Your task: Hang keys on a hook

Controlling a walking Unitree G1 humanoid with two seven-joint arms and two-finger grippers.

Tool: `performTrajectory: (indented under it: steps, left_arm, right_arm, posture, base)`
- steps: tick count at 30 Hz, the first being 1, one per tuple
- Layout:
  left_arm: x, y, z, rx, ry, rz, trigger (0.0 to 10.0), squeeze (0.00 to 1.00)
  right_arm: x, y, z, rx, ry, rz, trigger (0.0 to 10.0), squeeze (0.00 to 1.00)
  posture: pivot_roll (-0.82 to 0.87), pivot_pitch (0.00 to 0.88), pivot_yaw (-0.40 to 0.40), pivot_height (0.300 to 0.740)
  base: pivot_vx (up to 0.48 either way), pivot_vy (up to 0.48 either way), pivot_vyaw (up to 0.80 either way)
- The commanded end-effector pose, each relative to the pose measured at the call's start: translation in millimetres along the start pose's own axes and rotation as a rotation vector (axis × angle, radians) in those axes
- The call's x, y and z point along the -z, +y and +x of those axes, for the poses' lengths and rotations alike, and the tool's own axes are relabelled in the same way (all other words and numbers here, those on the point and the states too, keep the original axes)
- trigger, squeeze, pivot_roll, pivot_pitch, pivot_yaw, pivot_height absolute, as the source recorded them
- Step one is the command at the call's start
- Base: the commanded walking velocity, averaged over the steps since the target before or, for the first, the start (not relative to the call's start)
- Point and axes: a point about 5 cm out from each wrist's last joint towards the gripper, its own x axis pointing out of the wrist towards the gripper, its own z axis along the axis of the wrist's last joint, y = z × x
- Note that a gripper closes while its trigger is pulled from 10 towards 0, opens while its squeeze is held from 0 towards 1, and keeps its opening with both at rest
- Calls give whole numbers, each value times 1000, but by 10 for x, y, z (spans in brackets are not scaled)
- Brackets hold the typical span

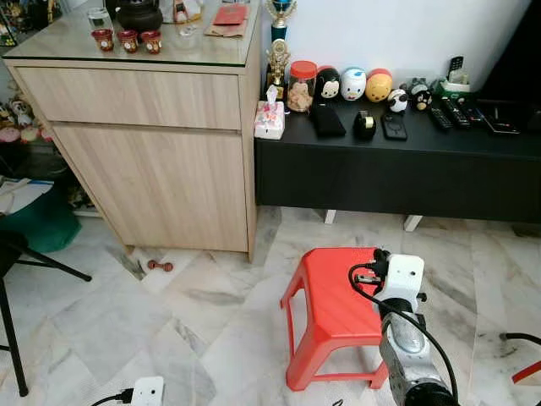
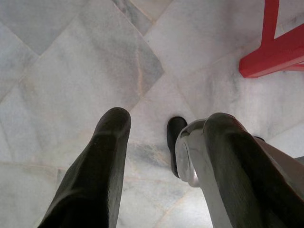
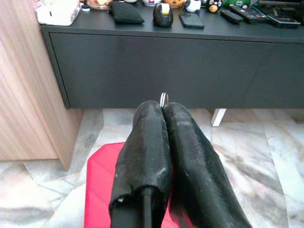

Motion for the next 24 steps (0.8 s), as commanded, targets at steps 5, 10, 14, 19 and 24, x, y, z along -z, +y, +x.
performTrajectory:
  steps: [5, 10, 14, 19, 24]
  left_arm:
    - [97, -55, -19, 1, 24, 6, 10000, 0]
    - [74, -116, -5, 16, 19, 26, 10000, 0]
    - [31, -141, 11, 19, 11, 29, 10000, 0]
    - [-42, -138, 30, 17, -9, 25, 10000, 0]
    - [-51, -139, 32, 20, -13, 27, 10000, 0]
  right_arm:
    - [-23, -61, 8, 23, -10, 26, 10000, 0]
    - [6, -60, 2, 27, 10, 22, 10000, 0]
    - [100, -49, -47, 13, 47, -21, 10000, 0]
    - [153, -78, -101, 45, 57, -6, 10000, 0]
    - [220, -146, -144, 77, 88, 0, 10000, 0]
  posture:
    - [40, 0, -69, 740]
    - [27, 0, -70, 740]
    - [28, 0, -83, 740]
    - [18, 0, -81, 740]
    - [15, 0, -74, 740]
  base:
    - [0, 0, 0]
    - [0, -111, 0]
    - [0, -291, 0]
    - [0, -292, 0]
    - [0, -294, 0]
